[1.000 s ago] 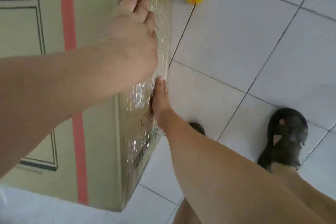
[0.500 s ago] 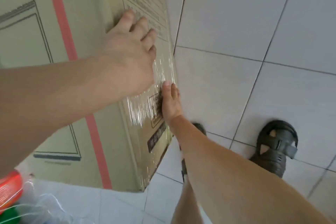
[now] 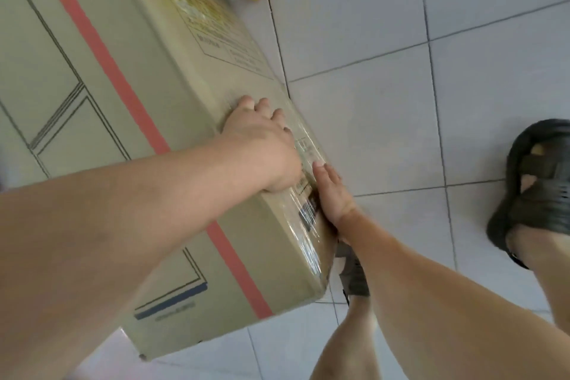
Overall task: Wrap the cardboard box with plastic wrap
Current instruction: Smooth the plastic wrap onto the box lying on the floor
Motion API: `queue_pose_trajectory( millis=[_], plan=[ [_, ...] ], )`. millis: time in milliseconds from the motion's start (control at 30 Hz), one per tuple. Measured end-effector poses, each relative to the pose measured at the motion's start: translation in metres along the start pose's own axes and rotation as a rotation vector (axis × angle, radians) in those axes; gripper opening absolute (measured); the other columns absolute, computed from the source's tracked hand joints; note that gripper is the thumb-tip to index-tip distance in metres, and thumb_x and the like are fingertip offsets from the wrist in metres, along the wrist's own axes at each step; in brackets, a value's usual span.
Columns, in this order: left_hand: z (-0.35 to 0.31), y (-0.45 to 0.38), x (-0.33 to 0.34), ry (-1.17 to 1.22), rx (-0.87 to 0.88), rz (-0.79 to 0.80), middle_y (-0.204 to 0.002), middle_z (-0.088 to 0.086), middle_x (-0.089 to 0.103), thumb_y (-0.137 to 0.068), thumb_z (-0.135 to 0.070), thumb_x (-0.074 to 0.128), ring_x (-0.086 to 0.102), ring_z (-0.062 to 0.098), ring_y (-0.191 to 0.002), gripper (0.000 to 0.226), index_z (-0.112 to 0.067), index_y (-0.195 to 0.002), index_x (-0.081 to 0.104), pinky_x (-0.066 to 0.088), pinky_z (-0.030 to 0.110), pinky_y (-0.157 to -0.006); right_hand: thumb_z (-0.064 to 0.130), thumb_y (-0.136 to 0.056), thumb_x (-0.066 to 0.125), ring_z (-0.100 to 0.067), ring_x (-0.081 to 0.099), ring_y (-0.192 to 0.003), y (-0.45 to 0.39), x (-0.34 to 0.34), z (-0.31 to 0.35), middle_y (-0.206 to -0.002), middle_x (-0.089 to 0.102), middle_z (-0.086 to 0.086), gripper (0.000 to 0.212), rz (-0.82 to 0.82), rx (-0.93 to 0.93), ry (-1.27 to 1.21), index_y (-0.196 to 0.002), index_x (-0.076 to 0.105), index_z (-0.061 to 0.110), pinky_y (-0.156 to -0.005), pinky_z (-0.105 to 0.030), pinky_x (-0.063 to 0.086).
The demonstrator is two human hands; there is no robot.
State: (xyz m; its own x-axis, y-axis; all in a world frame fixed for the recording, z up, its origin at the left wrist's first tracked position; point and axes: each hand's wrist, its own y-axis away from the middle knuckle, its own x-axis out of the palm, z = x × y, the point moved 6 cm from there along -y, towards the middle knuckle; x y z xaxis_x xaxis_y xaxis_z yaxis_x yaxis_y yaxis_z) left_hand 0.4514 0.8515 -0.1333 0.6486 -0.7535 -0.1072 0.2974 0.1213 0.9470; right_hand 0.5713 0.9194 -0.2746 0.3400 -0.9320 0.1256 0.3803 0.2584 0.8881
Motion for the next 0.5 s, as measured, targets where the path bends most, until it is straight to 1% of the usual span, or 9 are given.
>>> queue_pose_trajectory(
  millis=[67,133,200,233,300,367,433,500],
  plan=[
    [-0.014,0.013,-0.007,0.032,0.096,-0.061,-0.173,0.007,0.010,-0.107,-0.052,0.030,0.007,0.032,-0.159,0.065,-0.022,-0.164,0.023,0.009,0.052,-0.126,0.064,-0.097,0.034,-0.021,0.022,-0.149,0.023,-0.001,-0.016,-0.162,0.026,0.001,0.068,-0.036,0.051,-0.080,-0.155,0.029,0.029,-0.122,-0.044,0.016],
    [-0.035,0.029,-0.002,0.035,0.205,-0.006,-0.173,0.004,0.017,-0.107,-0.057,0.022,0.012,0.027,-0.159,0.064,-0.025,-0.162,0.029,0.009,0.052,-0.127,0.073,-0.087,0.041,-0.020,0.030,-0.145,0.044,0.008,-0.021,-0.155,0.038,0.003,0.072,-0.044,0.063,-0.142,-0.147,0.044,0.033,-0.120,-0.045,0.022],
    [-0.044,0.038,0.009,-0.005,0.214,0.052,-0.173,0.001,0.016,-0.105,-0.059,0.021,0.009,0.024,-0.160,0.066,-0.027,-0.162,0.028,0.007,0.052,-0.127,0.089,-0.067,0.046,-0.019,0.038,-0.141,0.041,0.017,-0.035,-0.151,0.044,0.002,0.092,-0.078,0.090,-0.233,-0.140,0.051,0.033,-0.118,-0.045,0.027],
    [-0.044,0.038,0.012,-0.007,0.202,0.051,-0.174,-0.001,0.013,-0.105,-0.059,0.021,0.007,0.023,-0.160,0.066,-0.028,-0.163,0.026,0.006,0.052,-0.128,0.089,-0.064,0.047,-0.019,0.042,-0.138,0.037,0.018,-0.037,-0.151,0.045,0.003,0.094,-0.089,0.108,-0.276,-0.139,0.051,0.033,-0.117,-0.044,0.030],
    [-0.042,0.037,0.014,-0.011,0.187,0.039,-0.174,-0.003,0.012,-0.104,-0.063,0.023,0.008,0.021,-0.160,0.068,-0.030,-0.163,0.024,0.006,0.050,-0.128,0.076,-0.072,0.049,-0.018,0.046,-0.134,0.034,0.016,-0.039,-0.149,0.045,0.005,0.081,-0.106,0.116,-0.336,-0.141,0.051,0.033,-0.115,-0.042,0.033],
    [-0.044,0.035,0.012,-0.021,0.176,0.034,-0.173,-0.004,0.017,-0.103,-0.065,0.025,0.013,0.020,-0.159,0.069,-0.031,-0.162,0.028,0.008,0.050,-0.128,0.062,-0.085,0.052,-0.017,0.049,-0.129,0.032,0.013,-0.042,-0.146,0.048,0.006,0.066,-0.122,0.115,-0.457,-0.142,0.049,0.030,-0.113,-0.039,0.036],
    [-0.048,0.037,0.011,-0.026,0.161,0.022,-0.173,-0.004,0.019,-0.104,-0.063,0.026,0.015,0.021,-0.159,0.066,-0.031,-0.162,0.030,0.008,0.050,-0.128,0.054,-0.089,0.056,-0.019,0.054,-0.125,0.033,0.016,-0.050,-0.146,0.050,0.003,0.068,-0.166,0.143,-0.695,-0.150,0.037,0.031,-0.110,-0.040,0.041],
    [-0.057,0.042,0.009,-0.031,0.191,-0.047,-0.172,-0.004,0.020,-0.106,-0.058,0.023,0.015,0.021,-0.159,0.063,-0.030,-0.161,0.032,0.010,0.049,-0.128,0.052,-0.087,0.059,-0.023,0.054,-0.127,0.041,0.021,-0.054,-0.149,0.045,0.004,0.078,-0.228,0.139,-0.900,-0.155,0.025,0.033,-0.110,-0.043,0.042]
  ],
)
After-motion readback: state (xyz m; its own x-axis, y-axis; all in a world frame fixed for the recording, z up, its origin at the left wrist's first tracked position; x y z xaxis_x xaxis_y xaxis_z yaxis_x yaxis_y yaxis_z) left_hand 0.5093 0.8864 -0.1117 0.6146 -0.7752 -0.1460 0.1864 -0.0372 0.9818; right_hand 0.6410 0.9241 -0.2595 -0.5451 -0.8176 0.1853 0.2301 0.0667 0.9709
